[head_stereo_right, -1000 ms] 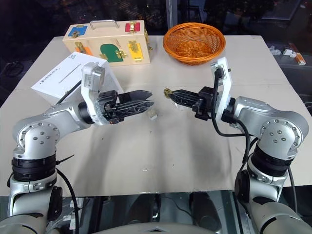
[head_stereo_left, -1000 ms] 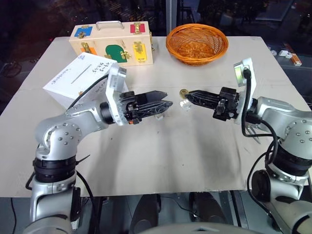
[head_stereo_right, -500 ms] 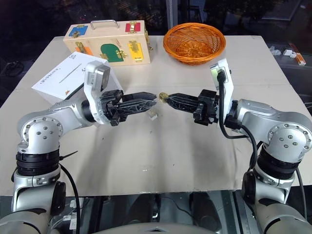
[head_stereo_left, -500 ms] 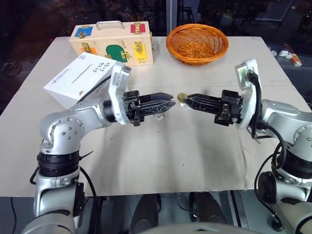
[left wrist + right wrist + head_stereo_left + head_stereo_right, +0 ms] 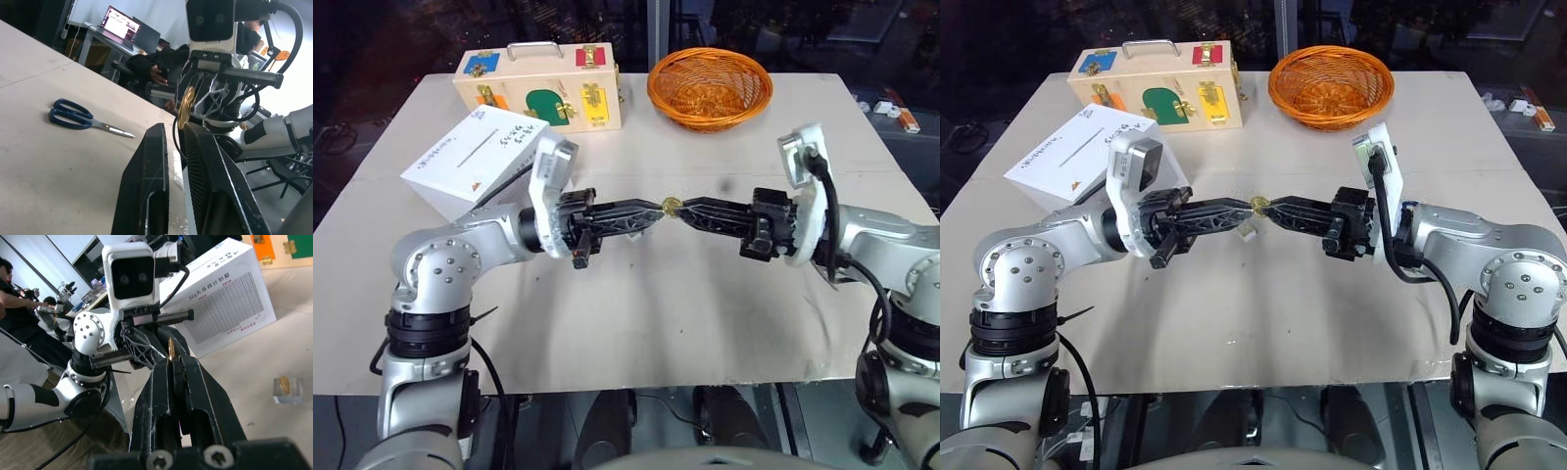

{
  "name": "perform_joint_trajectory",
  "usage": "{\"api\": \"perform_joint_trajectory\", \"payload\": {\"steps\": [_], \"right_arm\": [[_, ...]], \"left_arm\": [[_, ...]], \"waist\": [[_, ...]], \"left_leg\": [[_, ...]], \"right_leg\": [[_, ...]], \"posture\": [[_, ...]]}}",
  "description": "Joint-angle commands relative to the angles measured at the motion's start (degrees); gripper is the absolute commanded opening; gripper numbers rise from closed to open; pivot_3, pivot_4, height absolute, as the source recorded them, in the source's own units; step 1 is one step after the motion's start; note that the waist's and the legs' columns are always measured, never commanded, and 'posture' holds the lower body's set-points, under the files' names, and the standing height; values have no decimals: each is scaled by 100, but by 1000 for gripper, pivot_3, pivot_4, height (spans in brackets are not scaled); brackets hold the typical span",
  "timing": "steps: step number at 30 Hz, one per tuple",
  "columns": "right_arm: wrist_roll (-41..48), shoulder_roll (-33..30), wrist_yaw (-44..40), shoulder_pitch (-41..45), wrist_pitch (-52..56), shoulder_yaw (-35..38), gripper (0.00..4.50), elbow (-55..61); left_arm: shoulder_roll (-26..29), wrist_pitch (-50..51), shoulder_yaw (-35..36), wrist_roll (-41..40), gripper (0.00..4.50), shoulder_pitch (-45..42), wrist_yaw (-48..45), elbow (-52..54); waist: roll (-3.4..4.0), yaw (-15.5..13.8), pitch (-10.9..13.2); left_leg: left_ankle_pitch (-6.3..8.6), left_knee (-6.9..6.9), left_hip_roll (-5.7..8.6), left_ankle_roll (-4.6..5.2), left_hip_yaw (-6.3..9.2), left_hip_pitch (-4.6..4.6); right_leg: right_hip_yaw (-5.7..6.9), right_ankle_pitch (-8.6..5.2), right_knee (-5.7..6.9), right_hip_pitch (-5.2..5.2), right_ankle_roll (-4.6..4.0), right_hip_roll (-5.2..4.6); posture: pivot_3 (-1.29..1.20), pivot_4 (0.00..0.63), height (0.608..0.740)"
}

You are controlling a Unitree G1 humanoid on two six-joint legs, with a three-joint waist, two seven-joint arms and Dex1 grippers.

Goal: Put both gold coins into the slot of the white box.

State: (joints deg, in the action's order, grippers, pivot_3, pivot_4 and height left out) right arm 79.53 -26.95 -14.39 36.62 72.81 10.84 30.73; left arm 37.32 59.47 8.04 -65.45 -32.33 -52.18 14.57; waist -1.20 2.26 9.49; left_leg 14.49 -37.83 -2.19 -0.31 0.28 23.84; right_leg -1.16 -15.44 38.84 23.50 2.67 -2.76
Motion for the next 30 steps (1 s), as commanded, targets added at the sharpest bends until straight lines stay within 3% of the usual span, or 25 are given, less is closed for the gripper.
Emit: {"api": "perform_joint_trajectory", "payload": {"steps": [1,26,27,30], "right_arm": [[272,-152,51,-7,-300,-76,0,154],[634,-652,189,-76,-1025,-682,0,166],[643,-659,194,-73,-1039,-698,0,166],[690,-665,232,-68,-1083,-751,0,180]], "left_arm": [[38,-34,99,-103,473,-55,-70,112],[33,2,69,-134,473,3,-297,160],[32,1,67,-132,227,5,-304,159],[27,25,72,-164,227,13,-329,156]], "waist": [[0,0,0],[-2,-7,1],[-2,-7,1],[-2,-10,1]], "left_leg": [[0,-1,0,0,1,0],[0,-4,0,0,1,1],[0,-4,-1,0,2,1],[0,-5,-1,0,2,1]], "right_leg": [[-1,0,0,0,0,0],[-1,0,0,0,0,0],[-1,0,0,0,0,0],[0,0,0,0,0,0]], "posture": [[0,150,726],[0,150,726],[0,150,726],[0,150,726]]}}
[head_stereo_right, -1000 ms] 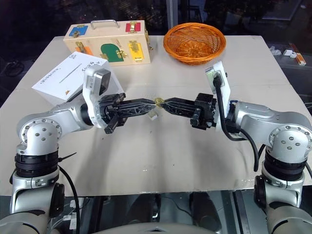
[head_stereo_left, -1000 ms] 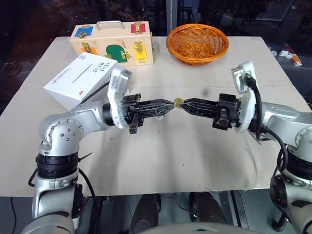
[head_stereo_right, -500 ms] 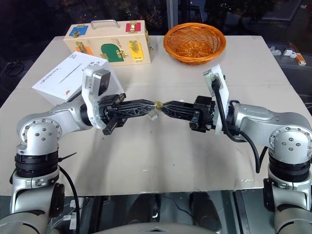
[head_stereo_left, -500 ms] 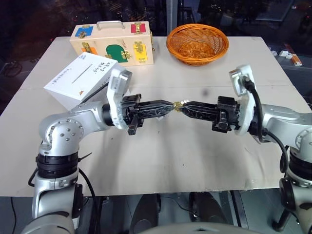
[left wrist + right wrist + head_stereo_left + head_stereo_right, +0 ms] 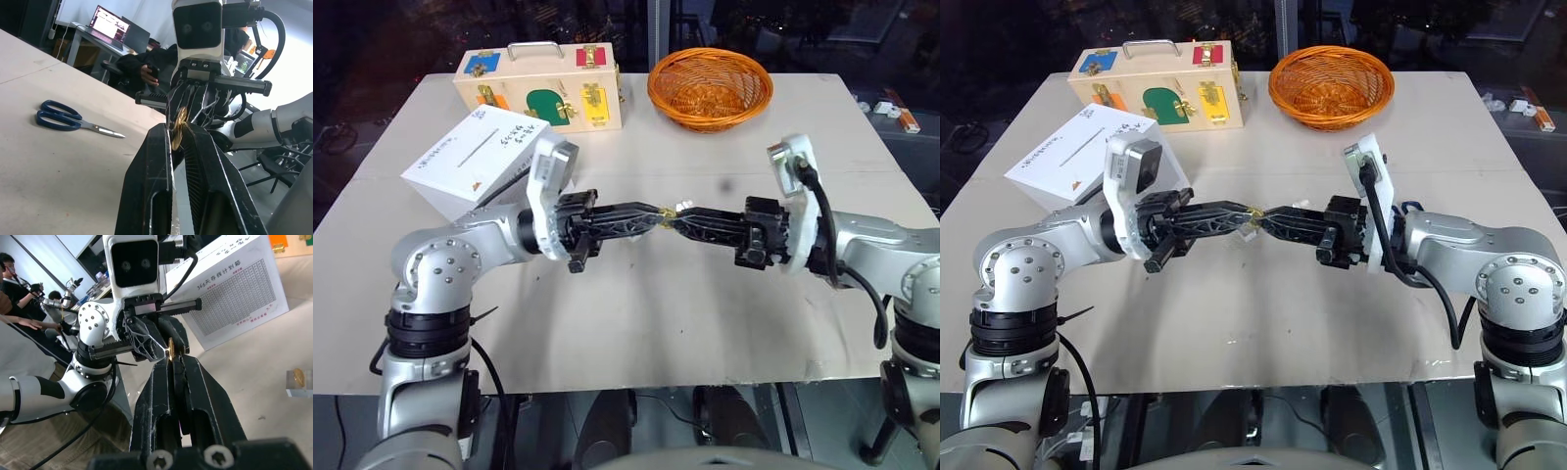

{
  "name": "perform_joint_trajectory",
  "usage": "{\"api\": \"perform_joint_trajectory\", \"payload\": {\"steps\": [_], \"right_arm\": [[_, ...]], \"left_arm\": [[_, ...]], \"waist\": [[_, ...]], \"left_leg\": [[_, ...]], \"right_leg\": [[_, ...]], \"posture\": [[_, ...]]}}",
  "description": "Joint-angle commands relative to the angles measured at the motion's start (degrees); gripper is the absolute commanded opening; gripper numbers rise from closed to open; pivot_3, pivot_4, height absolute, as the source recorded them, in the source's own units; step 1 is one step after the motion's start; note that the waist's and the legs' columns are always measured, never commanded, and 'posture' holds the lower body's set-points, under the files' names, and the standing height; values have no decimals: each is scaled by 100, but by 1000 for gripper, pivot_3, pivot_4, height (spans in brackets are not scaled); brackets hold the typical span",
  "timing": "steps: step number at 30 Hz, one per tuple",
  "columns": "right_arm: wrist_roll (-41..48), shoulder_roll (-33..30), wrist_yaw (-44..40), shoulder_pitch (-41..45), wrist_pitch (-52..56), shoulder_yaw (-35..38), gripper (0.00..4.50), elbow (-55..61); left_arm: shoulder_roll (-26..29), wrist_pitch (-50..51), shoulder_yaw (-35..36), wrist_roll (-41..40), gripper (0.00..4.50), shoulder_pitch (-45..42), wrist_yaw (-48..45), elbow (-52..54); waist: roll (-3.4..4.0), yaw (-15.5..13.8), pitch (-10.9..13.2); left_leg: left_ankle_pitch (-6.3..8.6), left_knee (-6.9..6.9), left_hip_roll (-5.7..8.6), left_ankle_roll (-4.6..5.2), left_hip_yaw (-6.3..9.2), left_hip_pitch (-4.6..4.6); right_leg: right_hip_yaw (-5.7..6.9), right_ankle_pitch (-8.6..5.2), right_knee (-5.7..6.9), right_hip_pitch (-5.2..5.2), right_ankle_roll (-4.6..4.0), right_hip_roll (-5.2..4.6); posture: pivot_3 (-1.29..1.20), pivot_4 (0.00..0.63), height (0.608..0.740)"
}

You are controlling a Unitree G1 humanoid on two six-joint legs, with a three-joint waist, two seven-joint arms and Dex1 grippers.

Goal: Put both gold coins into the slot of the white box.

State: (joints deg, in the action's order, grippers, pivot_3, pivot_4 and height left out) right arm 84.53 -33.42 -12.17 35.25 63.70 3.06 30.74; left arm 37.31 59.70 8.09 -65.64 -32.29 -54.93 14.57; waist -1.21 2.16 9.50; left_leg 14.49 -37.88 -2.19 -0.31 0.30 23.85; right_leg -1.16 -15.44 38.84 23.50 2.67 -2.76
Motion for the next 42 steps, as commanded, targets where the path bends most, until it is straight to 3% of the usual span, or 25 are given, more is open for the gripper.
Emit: {"api": "perform_joint_trajectory", "payload": {"steps": [1,10,11,17,20,22,24,28,32,35,42], "right_arm": [[206,-16,25,73,-187,11,0,181],[201,51,89,70,-393,-43,0,197],[143,79,104,72,-447,-34,571,172],[-436,-306,-179,-299,-651,130,3003,344],[-1510,-664,-523,-377,-991,-53,4409,640],[-2228,-831,-820,-335,-1284,-310,4466,807],[-2344,-492,-1046,-212,-1747,-227,4466,747],[-3115,-586,-1672,83,-2145,-420,4466,655],[-3349,-532,-2110,230,-2344,-466,4466,468],[-3352,-477,-2374,266,-2499,-292,4466,278],[-3580,-346,-2607,203,-2797,-215,4466,363]], "left_arm": [[37,14,62,-155,227,17,-76,161],[83,38,181,-267,227,121,-1,206],[96,49,231,-303,0,134,45,197],[315,163,799,-632,0,398,563,199],[509,98,1200,-623,0,377,905,-21],[701,-30,1443,-436,0,268,1036,-241],[974,-290,1642,-31,0,69,1241,-533],[1546,-855,1729,868,0,-419,1475,-1217],[2221,-1014,1458,1579,0,-969,1194,-2172],[3004,-860,678,2352,0,-1342,647,-2997],[3134,-1285,-223,3472,0,-2307,-148,-4260]], "waist": [[0,0,0],[0,-2,0],[0,-2,0],[-1,-4,1],[-1,-15,2],[-1,-13,2],[-8,0,6],[-6,-10,12],[-21,-24,23],[-38,-31,36],[-35,-84,42]], "left_leg": [[0,0,0,0,0,0],[0,-2,0,0,2,0],[0,-2,0,0,2,0],[0,-3,-2,0,9,1],[0,-7,-1,1,9,3],[0,-12,-1,0,8,2],[0,-13,-2,0,7,2],[0,-16,-5,0,5,2],[1,-16,-3,0,-2,3],[1,-16,-3,0,-4,5],[1,-16,-4,0,-4,7]], "right_leg": [[0,0,0,0,0,0],[0,0,0,0,0,0],[0,0,0,0,0,0],[0,0,-1,0,0,0],[0,0,0,0,1,0],[0,-1,2,0,1,2],[2,-1,3,-1,1,5],[3,0,5,-1,1,10],[4,0,0,-1,1,8],[6,-1,1,-1,1,6],[9,-1,2,1,1,7]], "posture": [[0,150,726],[0,150,726],[0,150,726],[0,150,726],[0,150,726],[0,150,726],[0,150,726],[0,150,726],[0,150,726],[0,150,726],[0,150,726]]}}
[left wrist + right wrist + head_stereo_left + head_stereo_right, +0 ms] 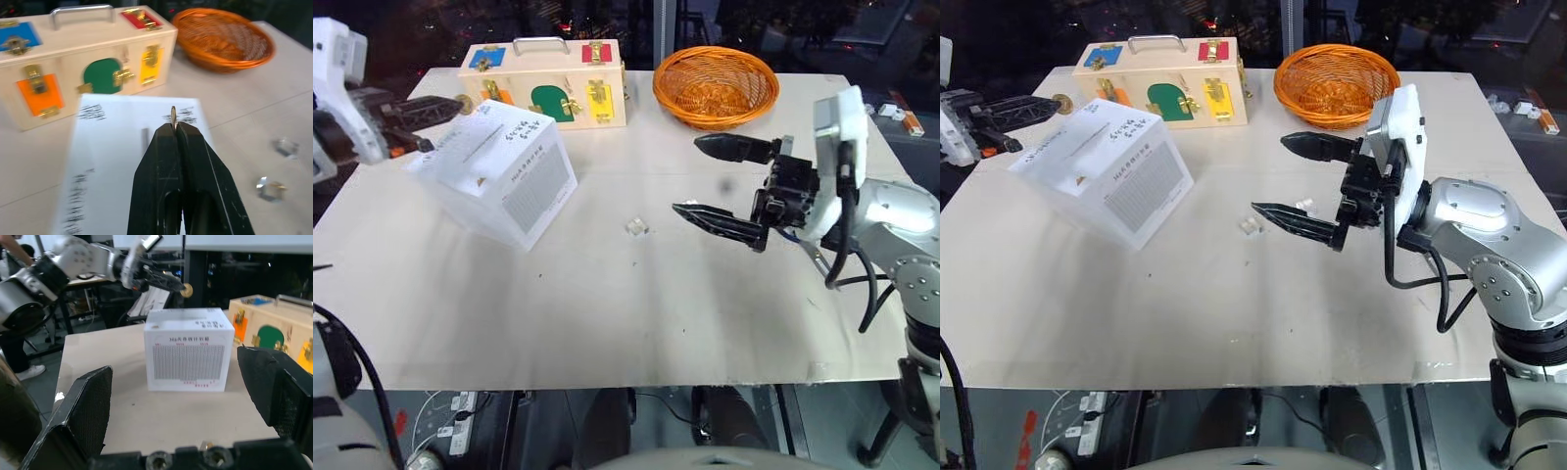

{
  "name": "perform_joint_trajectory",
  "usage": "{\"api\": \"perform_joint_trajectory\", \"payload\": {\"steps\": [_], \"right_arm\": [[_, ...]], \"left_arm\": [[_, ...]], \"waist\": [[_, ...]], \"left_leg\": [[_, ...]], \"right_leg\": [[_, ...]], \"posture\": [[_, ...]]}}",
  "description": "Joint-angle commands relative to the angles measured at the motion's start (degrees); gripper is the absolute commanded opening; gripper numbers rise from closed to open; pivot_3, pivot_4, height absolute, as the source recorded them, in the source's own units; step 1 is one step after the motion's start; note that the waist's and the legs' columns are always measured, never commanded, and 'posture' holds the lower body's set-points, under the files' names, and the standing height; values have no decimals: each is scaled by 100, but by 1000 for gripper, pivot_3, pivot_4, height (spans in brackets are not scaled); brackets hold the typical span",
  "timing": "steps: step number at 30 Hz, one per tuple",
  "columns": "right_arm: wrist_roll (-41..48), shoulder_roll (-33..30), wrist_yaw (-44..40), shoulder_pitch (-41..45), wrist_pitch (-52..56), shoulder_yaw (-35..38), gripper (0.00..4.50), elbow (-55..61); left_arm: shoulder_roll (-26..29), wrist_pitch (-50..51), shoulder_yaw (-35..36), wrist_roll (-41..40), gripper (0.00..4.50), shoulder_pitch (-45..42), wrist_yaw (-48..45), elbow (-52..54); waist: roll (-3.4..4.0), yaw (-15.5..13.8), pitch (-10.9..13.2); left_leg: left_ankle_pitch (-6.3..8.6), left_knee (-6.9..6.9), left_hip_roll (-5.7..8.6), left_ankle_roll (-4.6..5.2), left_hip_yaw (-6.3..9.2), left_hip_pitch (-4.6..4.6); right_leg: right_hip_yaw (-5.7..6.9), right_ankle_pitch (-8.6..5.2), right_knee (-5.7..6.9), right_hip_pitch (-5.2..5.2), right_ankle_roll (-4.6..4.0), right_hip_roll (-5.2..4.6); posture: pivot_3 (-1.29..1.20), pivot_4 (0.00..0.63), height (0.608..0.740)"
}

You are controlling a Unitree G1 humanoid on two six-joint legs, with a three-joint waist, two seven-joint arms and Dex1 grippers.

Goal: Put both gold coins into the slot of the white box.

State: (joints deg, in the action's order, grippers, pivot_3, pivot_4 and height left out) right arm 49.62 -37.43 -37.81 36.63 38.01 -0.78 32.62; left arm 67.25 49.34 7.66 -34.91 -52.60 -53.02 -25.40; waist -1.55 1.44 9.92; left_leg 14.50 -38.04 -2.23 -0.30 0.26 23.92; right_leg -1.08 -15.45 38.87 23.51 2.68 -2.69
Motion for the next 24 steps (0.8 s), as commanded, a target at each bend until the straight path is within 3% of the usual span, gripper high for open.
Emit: {"api": "perform_joint_trajectory", "payload": {"steps": [1,8,24], "right_arm": [[-110,74,-48,52,-263,189,4466,190],[-40,97,-7,64,-214,342,4466,194],[-83,57,84,-20,-12,293,4466,315]], "left_arm": [[125,-291,-268,522,0,-356,-458,-361],[-36,-443,-657,1152,0,-688,-944,-863],[-340,-507,-794,1813,0,-800,-1362,-1177]], "waist": [[-1,-11,1],[-2,-50,1],[-2,-51,1]], "left_leg": [[0,-2,0,0,2,3],[0,-7,0,0,2,12],[0,-20,-1,0,8,18]], "right_leg": [[1,0,0,1,0,0],[2,0,2,10,0,0],[6,1,10,10,0,-1]], "posture": [[0,150,726],[0,150,726],[0,150,726]]}}
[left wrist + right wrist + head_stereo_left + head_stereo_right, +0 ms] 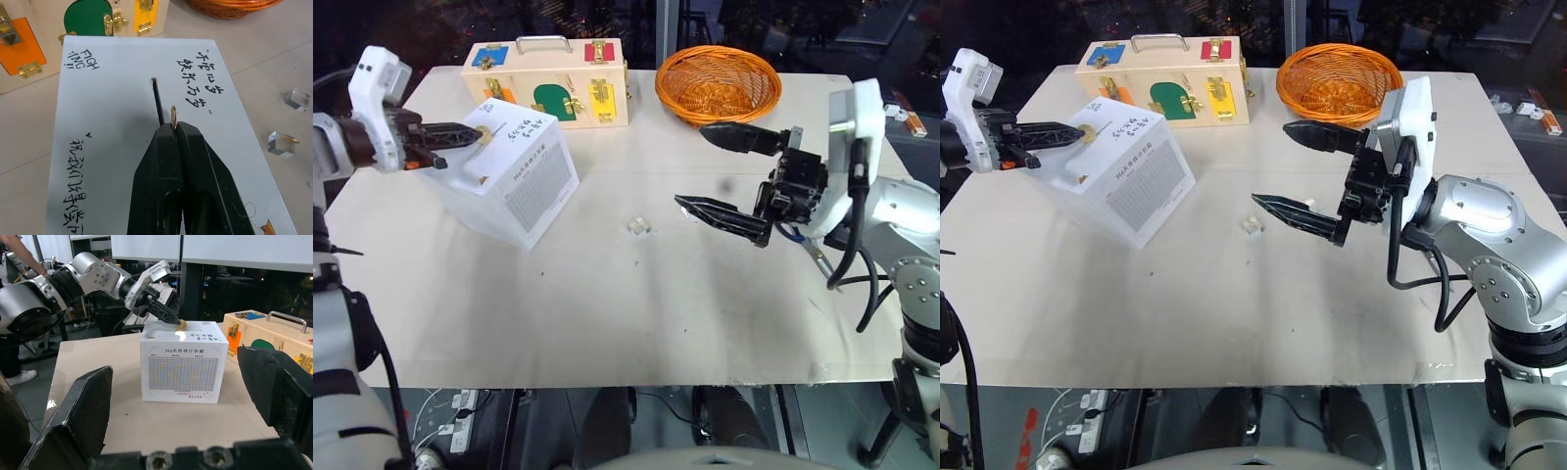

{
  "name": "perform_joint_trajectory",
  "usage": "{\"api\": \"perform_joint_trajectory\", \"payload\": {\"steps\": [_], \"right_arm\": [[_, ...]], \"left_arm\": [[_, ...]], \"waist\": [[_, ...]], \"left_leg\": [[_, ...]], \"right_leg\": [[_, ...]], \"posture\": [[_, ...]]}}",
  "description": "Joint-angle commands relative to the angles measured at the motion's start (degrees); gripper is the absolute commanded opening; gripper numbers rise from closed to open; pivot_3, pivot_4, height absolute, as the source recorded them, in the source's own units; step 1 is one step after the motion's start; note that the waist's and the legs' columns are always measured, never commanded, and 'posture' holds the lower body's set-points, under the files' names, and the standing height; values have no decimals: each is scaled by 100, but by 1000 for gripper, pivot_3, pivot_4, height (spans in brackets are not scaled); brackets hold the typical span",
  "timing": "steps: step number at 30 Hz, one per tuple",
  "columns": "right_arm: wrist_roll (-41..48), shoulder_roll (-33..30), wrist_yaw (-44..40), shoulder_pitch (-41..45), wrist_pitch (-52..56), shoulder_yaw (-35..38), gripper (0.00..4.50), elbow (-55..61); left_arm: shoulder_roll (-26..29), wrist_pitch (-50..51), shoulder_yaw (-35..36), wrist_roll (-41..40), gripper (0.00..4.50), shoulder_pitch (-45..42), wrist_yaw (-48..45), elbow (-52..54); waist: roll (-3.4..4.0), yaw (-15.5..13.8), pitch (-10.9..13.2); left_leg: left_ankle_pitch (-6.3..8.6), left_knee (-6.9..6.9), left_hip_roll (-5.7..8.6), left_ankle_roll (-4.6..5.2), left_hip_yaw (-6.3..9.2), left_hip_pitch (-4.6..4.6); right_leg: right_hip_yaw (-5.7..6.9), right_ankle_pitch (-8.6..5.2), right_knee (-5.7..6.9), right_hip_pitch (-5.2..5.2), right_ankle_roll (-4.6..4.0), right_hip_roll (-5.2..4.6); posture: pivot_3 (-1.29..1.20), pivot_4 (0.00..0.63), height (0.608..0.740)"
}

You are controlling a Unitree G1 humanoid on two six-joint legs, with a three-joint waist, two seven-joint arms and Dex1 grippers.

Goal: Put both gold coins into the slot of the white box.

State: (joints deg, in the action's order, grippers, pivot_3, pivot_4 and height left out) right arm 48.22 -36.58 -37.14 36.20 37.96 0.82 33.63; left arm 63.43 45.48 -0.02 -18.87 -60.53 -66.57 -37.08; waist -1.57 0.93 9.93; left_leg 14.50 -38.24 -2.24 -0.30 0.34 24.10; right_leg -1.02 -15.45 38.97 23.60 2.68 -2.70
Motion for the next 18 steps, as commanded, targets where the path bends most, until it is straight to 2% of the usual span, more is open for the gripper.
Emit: {"api": "perform_joint_trajectory", "payload": {"steps": [1,11,15,18], "right_arm": [[52,-30,17,20,5,125,4466,221],[11,17,-5,55,63,44,4466,177],[-57,82,141,54,182,-73,4500,170],[-451,227,472,2,293,-389,4500,145]], "left_arm": [[35,-140,-29,261,0,-1,27,-22],[-6,-418,114,463,0,52,102,101],[5,-466,414,321,1248,50,267,267],[-6,-424,872,3,2723,-192,339,371]], "waist": [[0,-1,0],[0,10,0],[0,10,0],[-1,7,0]], "left_leg": [[0,-2,0,0,1,0],[0,-6,-1,0,1,0],[0,-7,-1,0,1,0],[0,-7,-1,0,2,2]], "right_leg": [[0,0,1,0,0,0],[0,0,7,0,0,0],[0,0,7,0,0,0],[1,1,5,1,0,0]], "posture": [[0,150,726],[0,150,726],[0,150,726],[0,150,726]]}}
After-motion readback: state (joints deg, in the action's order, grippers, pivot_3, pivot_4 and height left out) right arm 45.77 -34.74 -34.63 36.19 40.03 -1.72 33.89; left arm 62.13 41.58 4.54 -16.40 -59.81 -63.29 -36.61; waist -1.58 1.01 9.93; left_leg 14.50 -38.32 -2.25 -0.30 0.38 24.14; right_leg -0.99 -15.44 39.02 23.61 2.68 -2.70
